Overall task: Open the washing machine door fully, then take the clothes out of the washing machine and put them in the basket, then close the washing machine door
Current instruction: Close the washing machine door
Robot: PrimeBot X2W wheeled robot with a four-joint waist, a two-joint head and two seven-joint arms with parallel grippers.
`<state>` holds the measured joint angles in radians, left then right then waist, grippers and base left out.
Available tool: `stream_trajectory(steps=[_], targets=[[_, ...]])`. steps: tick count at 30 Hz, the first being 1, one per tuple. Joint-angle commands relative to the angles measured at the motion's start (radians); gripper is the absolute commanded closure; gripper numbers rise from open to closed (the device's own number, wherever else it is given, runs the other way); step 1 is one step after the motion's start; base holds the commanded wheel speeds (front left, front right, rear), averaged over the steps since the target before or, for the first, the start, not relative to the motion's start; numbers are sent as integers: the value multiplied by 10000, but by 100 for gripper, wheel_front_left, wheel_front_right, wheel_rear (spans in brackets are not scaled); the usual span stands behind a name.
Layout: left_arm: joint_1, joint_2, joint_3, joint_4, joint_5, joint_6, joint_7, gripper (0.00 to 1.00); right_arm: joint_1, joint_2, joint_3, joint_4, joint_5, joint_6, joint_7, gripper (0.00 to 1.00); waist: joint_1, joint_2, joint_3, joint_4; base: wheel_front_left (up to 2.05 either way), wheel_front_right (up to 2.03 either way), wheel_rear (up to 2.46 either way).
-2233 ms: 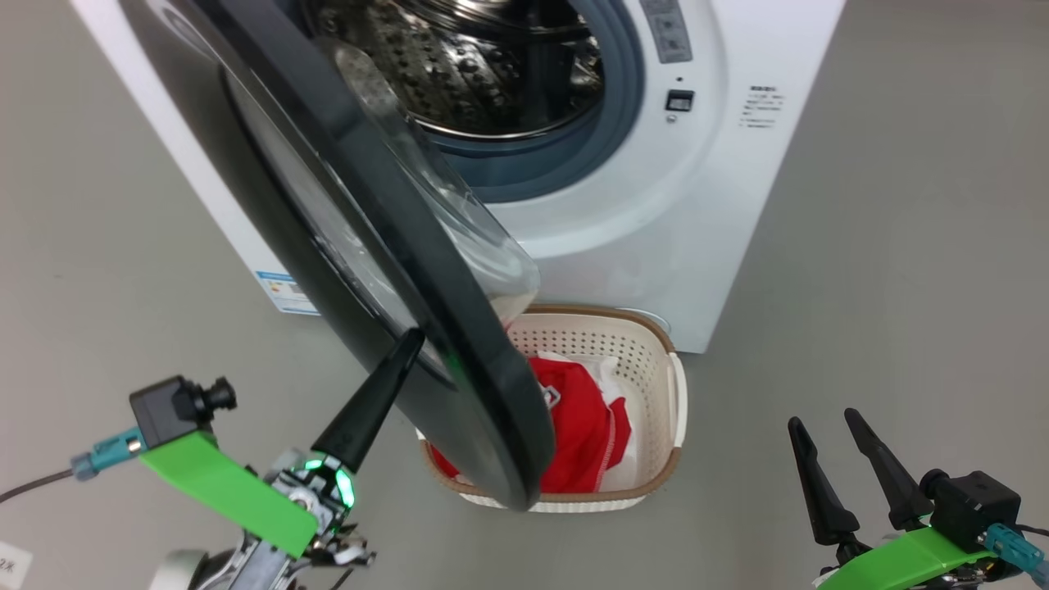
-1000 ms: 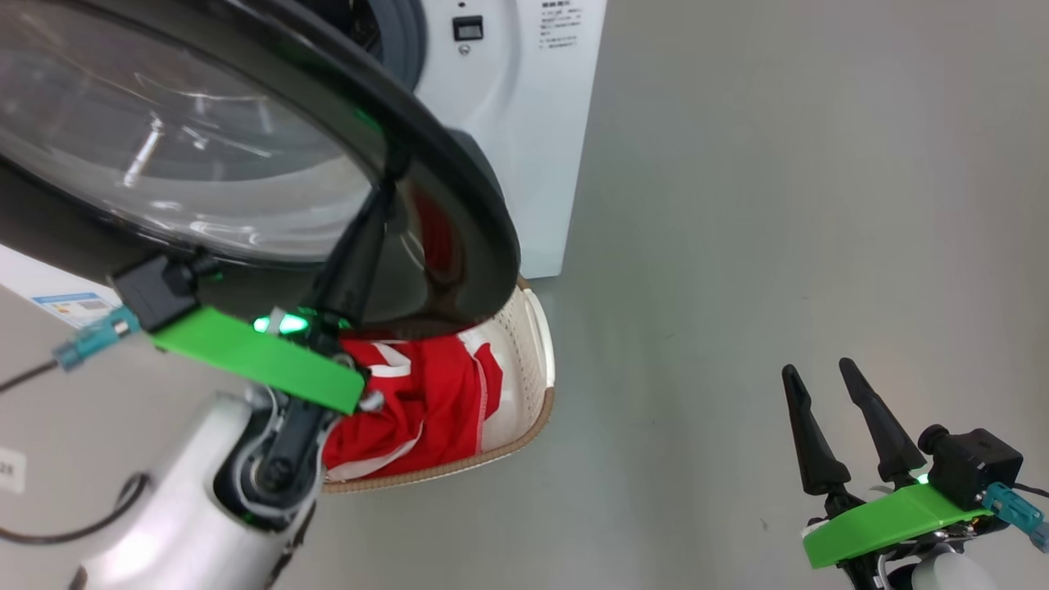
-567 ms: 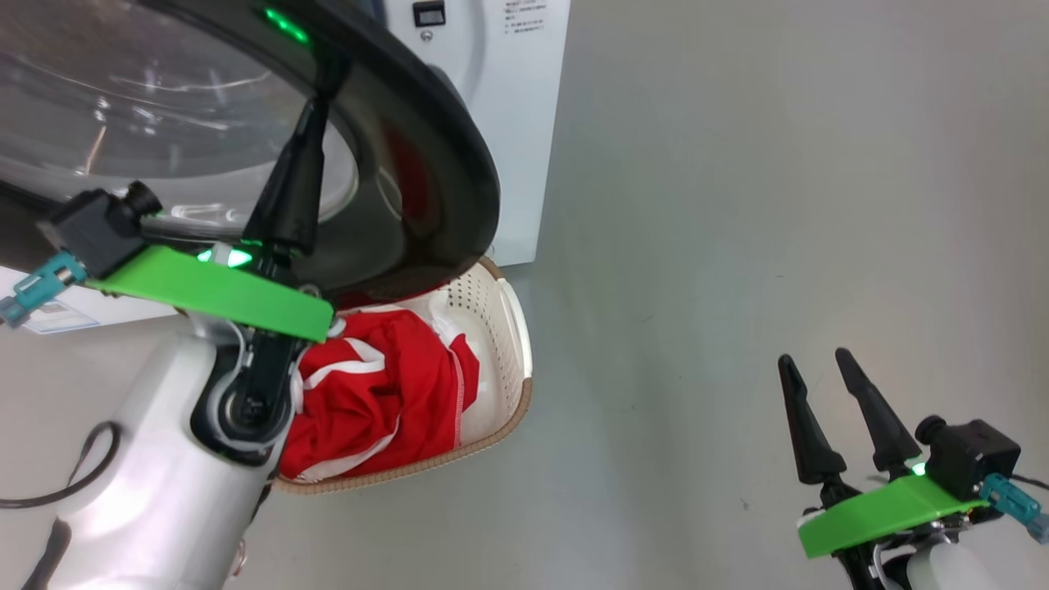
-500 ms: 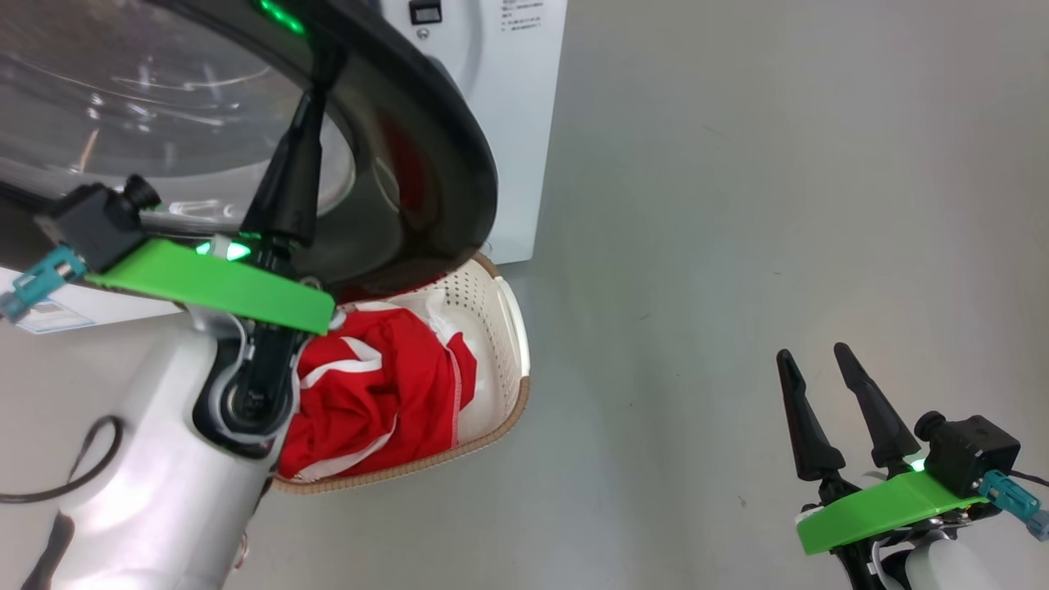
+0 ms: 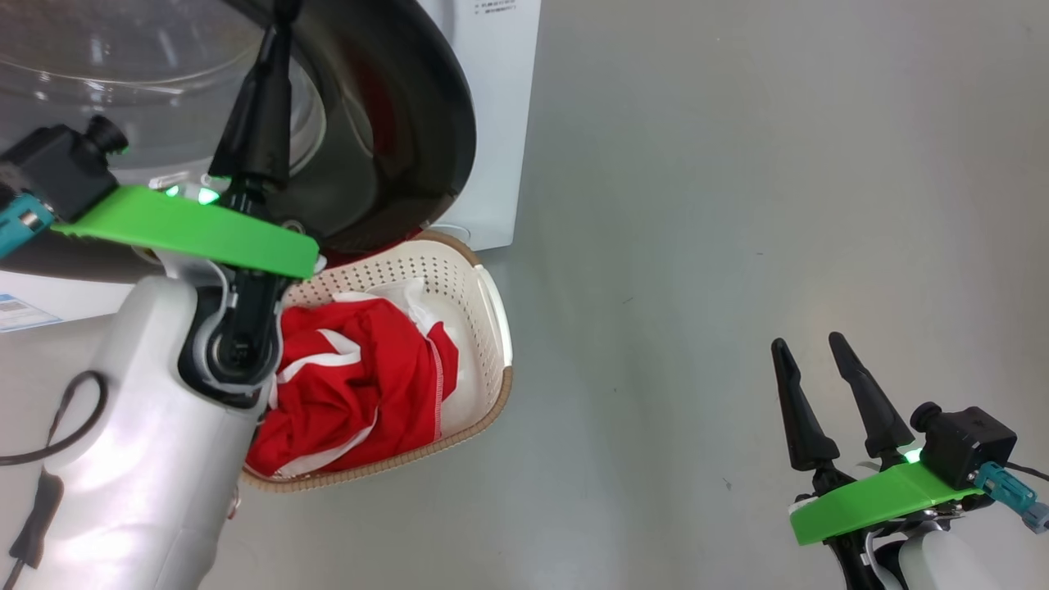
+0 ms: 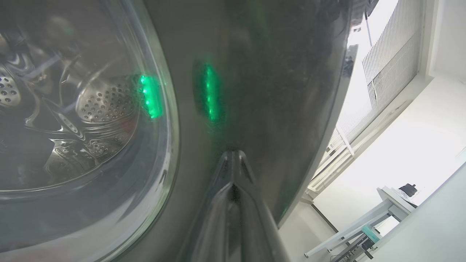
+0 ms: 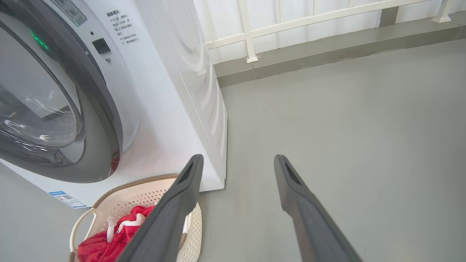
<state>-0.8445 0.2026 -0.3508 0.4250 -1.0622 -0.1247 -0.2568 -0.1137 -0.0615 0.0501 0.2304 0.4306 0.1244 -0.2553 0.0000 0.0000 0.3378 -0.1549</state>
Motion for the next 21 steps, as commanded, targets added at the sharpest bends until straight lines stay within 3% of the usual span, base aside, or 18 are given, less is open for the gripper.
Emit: stream_trajectory(steps=[1, 11, 21], targets=[[-401, 218, 353, -192, 126, -60, -48, 100, -225, -56, 225, -220, 26, 63, -65, 0, 0, 0, 26, -29, 0, 0, 0], [-11, 168, 362, -165, 187, -60, -49, 100, -155, -95, 80, -227, -27, 63, -65, 0, 0, 0, -106, 148, 0, 0, 0], [2037, -200, 1335, -544, 547, -60, -49, 97, 89, -344, 49, -207, -91, 63, -65, 0, 0, 0, -609, 806, 0, 0, 0]])
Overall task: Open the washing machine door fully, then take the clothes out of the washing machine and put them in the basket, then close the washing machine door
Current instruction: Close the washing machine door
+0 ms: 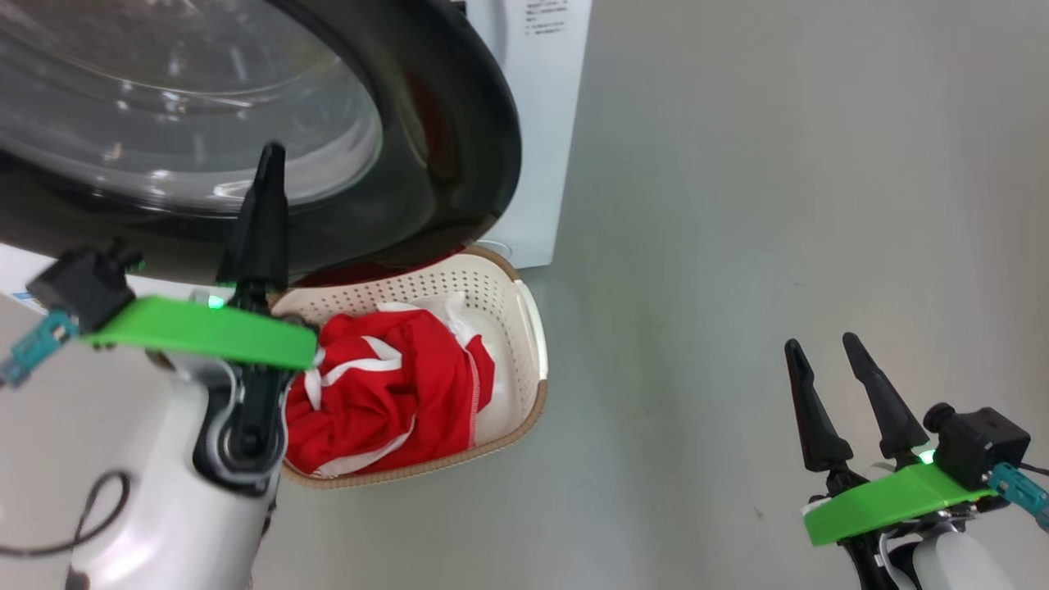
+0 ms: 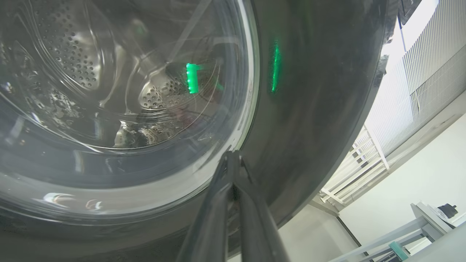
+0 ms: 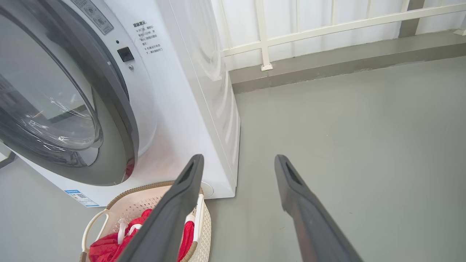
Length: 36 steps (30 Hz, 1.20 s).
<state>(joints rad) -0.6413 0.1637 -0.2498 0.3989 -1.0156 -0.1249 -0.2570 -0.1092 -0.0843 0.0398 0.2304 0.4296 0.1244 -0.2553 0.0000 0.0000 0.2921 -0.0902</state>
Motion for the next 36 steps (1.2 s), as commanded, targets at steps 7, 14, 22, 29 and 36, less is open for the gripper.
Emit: stream_trajectory(steps=[7, 14, 22, 29, 36], targets=[[1371, -47, 1088, -616, 954, -58, -47, 67, 290, -256, 136, -185, -94, 63, -65, 0, 0, 0, -521, 570, 0, 0, 0], [2641, -172, 1603, -766, 1739, -58, -47, 59, 551, -374, 74, -180, -103, 63, -65, 0, 0, 0, -824, 869, 0, 0, 0], [3751, -244, 2121, -953, 2802, -58, -47, 44, 771, -477, 31, -173, -117, 63, -65, 0, 0, 0, -1105, 1055, 0, 0, 0], [4556, -314, 2538, -1236, 3849, -58, -47, 5, 1029, -541, -37, -172, -125, 63, -65, 0, 0, 0, -1385, 1248, 0, 0, 0], [5266, -340, 2947, -1469, 4740, -58, -47, 0, 1199, -589, 6, -157, -117, 63, -65, 0, 0, 0, -1629, 1231, 0, 0, 0]])
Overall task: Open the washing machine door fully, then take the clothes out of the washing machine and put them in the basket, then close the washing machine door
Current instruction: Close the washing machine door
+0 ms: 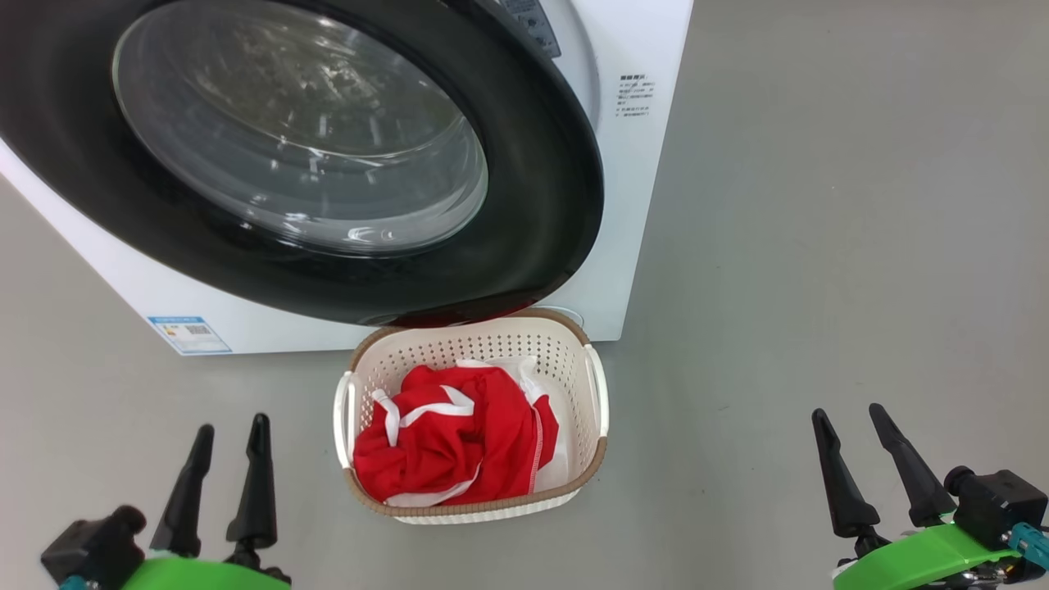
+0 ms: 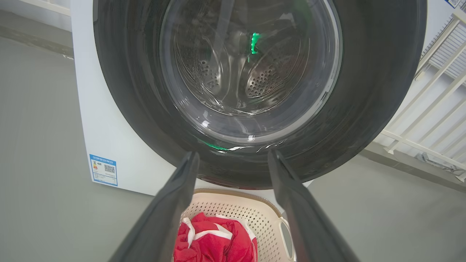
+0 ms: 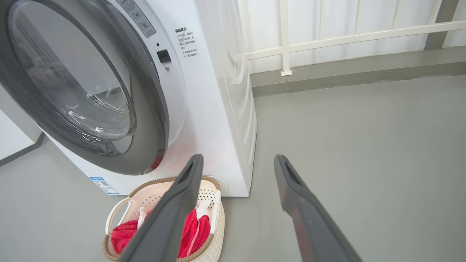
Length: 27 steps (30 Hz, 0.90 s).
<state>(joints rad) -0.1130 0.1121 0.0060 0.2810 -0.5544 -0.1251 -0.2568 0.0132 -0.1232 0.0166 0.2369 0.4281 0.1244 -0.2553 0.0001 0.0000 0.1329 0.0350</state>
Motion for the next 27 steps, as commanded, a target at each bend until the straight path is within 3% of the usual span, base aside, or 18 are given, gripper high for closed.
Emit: stream_trajectory(steps=[1, 15, 27], targets=[[67, 182, 436, -312, 229, -56, -49, 0, -3, -207, 236, -230, -101, 63, -65, 0, -1, 0, -60, -36, 0, 0, 0], [1046, -79, 1497, -746, 1899, -56, -49, 0, 351, -205, 120, -314, -118, 63, -65, 0, -1, 0, -266, -218, 0, 0, 0], [1389, -315, 1640, -888, 2399, -56, -49, 0, 492, -172, 103, -295, -145, 63, -65, 0, -1, 0, -477, -237, 0, 0, 0]])
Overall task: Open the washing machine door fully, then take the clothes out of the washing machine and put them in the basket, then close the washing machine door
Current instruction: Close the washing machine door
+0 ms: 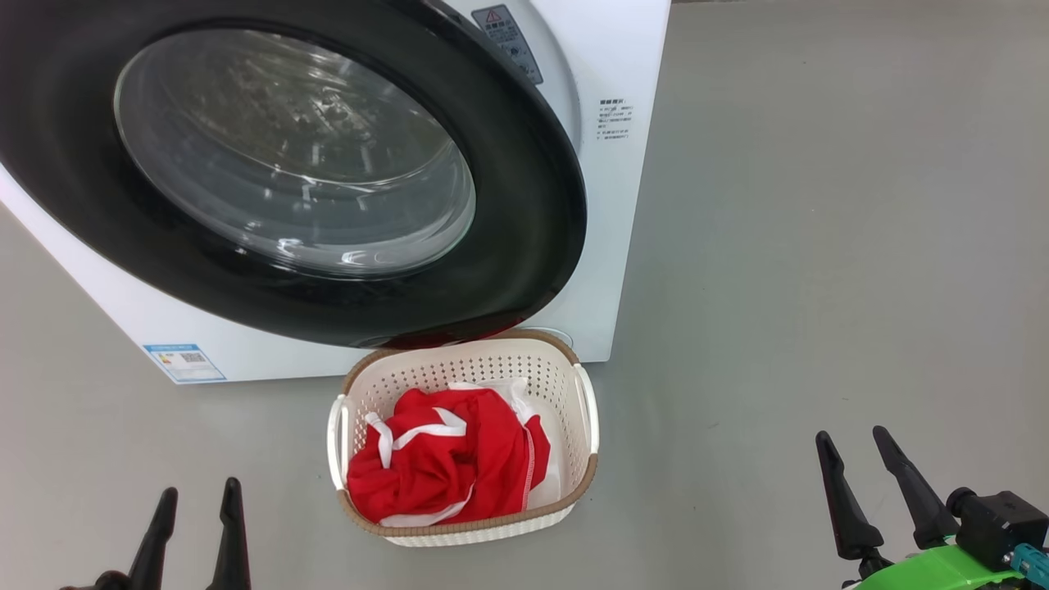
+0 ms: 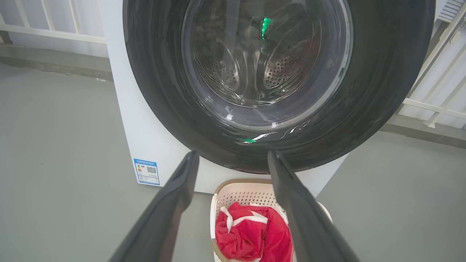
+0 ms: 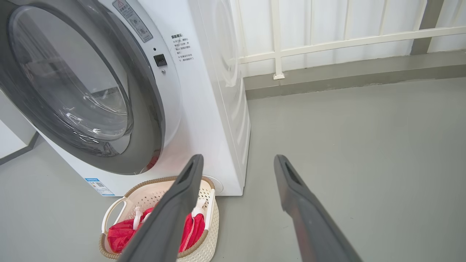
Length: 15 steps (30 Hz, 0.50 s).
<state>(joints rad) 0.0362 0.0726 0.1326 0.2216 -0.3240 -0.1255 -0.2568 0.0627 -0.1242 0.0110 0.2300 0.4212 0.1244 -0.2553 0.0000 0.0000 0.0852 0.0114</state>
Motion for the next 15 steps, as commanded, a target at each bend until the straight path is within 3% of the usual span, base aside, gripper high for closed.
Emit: stream_trajectory(steps=[1, 14, 15], targets=[[-97, 70, 379, -306, 111, -52, -49, 0, 0, -161, 161, -230, -77, 63, -65, 0, 0, 0, -5, -1, 0, 0, 0], [-216, 19, 326, -438, 244, -52, -49, 0, -93, -152, 212, -276, -59, 63, -65, 0, 0, 0, 143, 82, 0, 0, 0], [-228, 8, 306, -445, 248, -52, -49, 0, -132, -153, 264, -283, -48, 63, -65, 10, 0, 0, 156, 103, 0, 0, 0]])
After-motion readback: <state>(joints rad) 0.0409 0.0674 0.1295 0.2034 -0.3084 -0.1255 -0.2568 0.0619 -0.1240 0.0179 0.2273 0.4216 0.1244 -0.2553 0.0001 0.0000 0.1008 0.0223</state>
